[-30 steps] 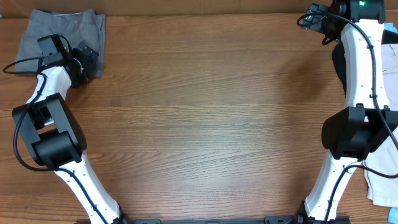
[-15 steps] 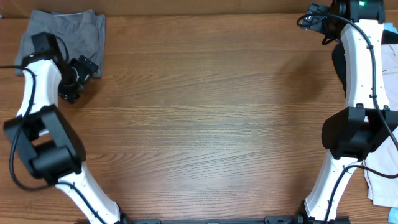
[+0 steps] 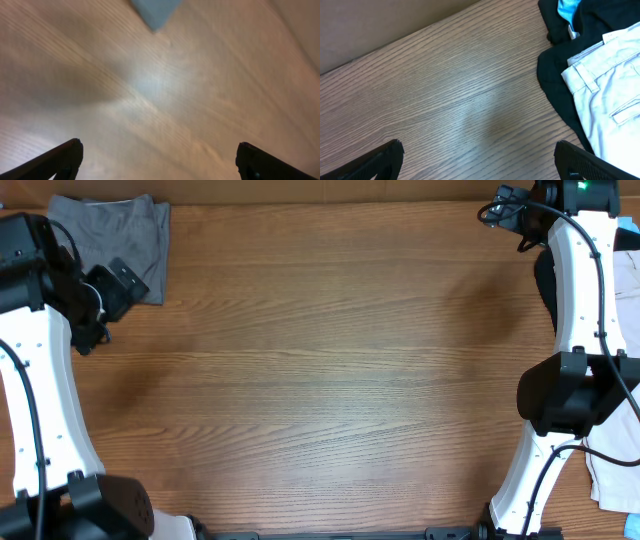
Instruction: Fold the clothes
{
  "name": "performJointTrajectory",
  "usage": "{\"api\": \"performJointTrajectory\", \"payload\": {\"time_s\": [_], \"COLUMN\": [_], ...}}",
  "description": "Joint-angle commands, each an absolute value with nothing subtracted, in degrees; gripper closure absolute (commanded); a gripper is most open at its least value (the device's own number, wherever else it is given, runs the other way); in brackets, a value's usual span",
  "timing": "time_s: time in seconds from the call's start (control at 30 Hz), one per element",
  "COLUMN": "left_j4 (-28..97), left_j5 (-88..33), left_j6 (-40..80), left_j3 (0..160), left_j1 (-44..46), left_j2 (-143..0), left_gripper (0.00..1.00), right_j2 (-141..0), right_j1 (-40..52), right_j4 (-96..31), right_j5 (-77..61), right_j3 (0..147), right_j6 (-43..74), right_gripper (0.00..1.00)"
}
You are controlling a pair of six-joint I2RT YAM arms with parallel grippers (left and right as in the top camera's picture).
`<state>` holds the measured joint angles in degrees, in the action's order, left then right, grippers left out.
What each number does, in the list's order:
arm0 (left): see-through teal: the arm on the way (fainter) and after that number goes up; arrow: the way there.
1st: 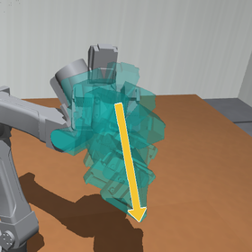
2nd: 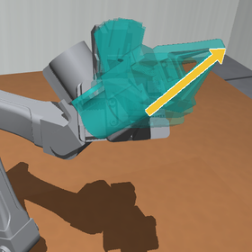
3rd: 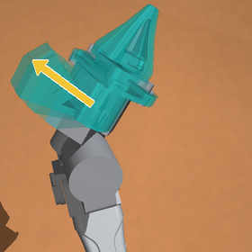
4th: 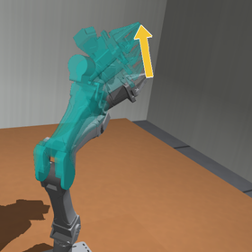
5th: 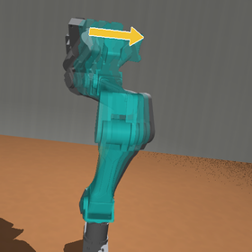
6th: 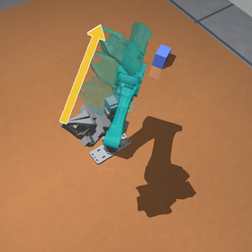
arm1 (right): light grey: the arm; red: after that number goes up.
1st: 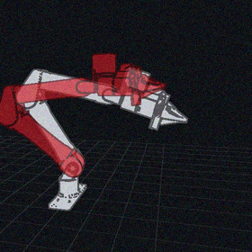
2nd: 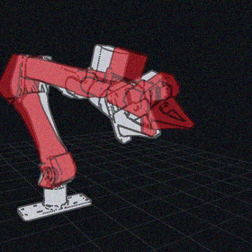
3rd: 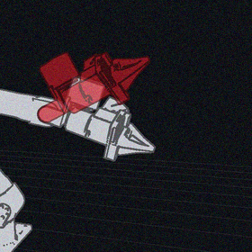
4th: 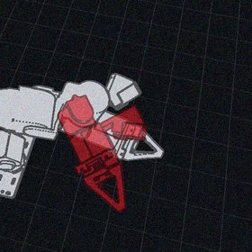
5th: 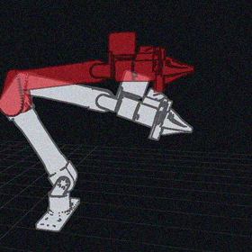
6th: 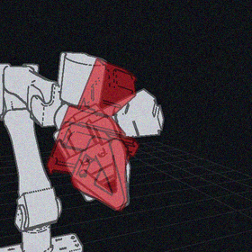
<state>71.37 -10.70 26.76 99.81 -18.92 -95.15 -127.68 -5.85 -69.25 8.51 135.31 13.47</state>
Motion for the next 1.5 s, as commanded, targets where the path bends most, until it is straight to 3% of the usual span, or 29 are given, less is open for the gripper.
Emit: {"api": "performJointTrajectory", "payload": {"time_s": [0.0, 0.2, 0.37, 0.53, 0.87, 1.13, 1.27, 1.47], "left_j4": [75.8, 79.3, 78.8, 78.8, 78.4, 78.4, 78.4, 78.4], "left_j5": [-13.2, -14.0, -11.1, -9.5, -10.0, -10.0, -10.0, -10.0], "left_j6": [24.7, 21.7, 21.2, 21.2, 22.9, 22.9, 22.9, 22.9], "left_j3": [100.5, 99.7, 99.4, 99.4, 99.4, 99.4, 99.4, 99.4], "left_j1": [-16.4, -9.6, -3.3, -0.1, 0.3, 0.3, 0.3, 0.3], "left_j2": [-92.8, -92.7, -93.6, -94.4, -94.4, -94.4, -94.4, -94.4], "left_gripper": [0.0, 0.0, 0.0, 0.0, 0.0, 0.0, 0.0, 0.0], "right_j2": [-126.3, -126.3, -124.9, -119.3, -99.5, -80.4, -74.3, -67.3], "right_j1": [-5.7, -5.7, -5.8, -5.9, -5.5, -5.4, -5.4, -5.4], "right_j4": [-69.1, -68.9, -76.9, -82.0, -97.1, -97.0, -97.0, -97.0], "right_j5": [9.0, 2.9, -8.8, -10.3, -10.2, -13.5, -19.3, -17.5], "right_j3": [136.5, 136.5, 136.7, 136.7, 136.6, 129.9, 129.9, 129.8], "right_j6": [13.8, 13.8, 13.7, 13.5, 12.0, 12.1, 12.0, 12.0], "right_gripper": [0.0, 0.0, 0.0, 0.0, 0.0, 0.0, 0.0, 0.0]}}
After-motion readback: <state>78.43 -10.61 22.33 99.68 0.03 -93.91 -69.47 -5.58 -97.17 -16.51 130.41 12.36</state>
